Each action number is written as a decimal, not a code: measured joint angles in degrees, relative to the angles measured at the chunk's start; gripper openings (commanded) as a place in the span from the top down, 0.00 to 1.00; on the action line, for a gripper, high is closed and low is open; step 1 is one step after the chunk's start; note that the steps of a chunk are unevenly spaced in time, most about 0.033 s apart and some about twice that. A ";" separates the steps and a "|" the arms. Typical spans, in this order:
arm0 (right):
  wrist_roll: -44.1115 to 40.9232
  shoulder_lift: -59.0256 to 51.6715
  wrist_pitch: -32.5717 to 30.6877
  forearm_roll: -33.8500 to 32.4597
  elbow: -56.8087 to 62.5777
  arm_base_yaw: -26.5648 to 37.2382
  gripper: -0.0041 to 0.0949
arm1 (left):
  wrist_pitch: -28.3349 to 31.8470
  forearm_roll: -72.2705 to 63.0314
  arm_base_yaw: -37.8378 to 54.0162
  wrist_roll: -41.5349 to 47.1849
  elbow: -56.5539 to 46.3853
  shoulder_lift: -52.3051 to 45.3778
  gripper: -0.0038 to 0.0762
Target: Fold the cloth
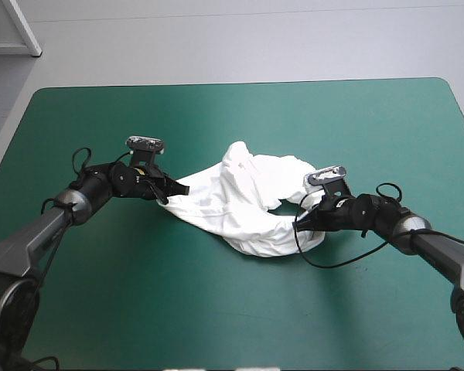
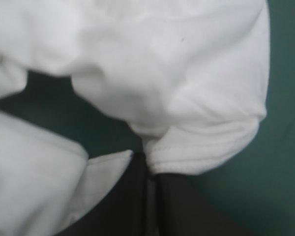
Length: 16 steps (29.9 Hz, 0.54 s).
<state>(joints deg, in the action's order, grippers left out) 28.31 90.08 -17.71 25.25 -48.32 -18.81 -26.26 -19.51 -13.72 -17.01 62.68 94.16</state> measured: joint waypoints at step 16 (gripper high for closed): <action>-27.12 -20.46 -33.18 -25.25 -25.95 -0.42 0.98 | -15.56 23.36 -0.06 10.75 10.25 -32.36 0.96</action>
<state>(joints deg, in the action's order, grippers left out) 1.19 69.62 -50.90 0.00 -74.27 -19.24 -41.82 3.85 -13.78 -6.25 72.93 61.81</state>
